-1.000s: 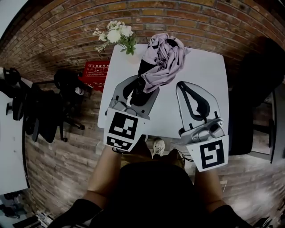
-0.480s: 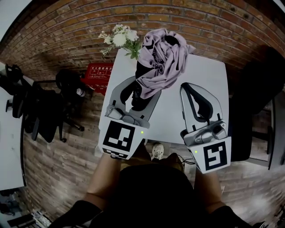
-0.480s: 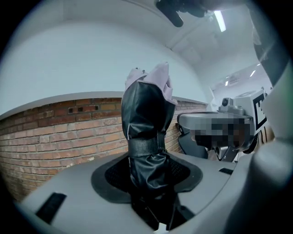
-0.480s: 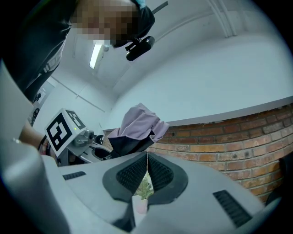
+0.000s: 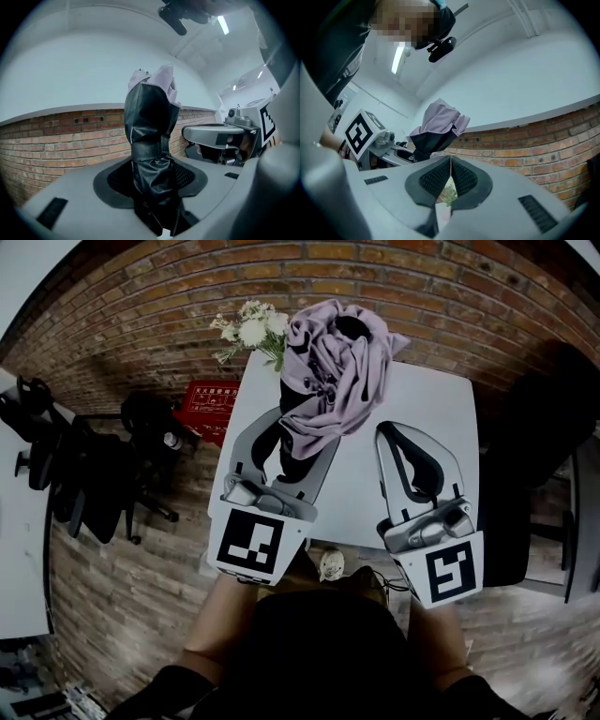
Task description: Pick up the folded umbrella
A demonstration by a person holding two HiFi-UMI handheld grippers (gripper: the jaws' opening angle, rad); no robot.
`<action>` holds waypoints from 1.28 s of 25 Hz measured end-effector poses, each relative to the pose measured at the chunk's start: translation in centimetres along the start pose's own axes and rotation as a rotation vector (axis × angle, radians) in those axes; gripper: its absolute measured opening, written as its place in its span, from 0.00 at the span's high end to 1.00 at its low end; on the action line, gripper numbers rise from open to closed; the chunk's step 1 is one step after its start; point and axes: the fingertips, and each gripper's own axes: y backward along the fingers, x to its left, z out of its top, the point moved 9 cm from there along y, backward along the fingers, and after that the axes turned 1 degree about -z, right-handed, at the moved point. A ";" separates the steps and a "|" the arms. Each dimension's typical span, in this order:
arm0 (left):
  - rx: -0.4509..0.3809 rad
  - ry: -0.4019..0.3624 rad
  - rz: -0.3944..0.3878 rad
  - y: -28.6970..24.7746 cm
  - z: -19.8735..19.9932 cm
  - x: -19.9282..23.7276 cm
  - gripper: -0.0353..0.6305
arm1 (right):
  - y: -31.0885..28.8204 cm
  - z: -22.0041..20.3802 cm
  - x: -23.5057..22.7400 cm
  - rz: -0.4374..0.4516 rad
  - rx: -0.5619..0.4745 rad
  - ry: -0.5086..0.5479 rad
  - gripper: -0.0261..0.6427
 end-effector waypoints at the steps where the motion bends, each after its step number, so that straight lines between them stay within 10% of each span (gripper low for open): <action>1: -0.005 0.001 0.002 0.0 0.1 -0.1 0.62 | 0.1 0.1 -0.1 -0.002 -0.004 0.000 0.92; 32: -0.125 -0.020 -0.049 -2.1 1.4 -1.1 0.62 | 1.3 0.3 -2.1 -0.057 0.048 0.069 0.92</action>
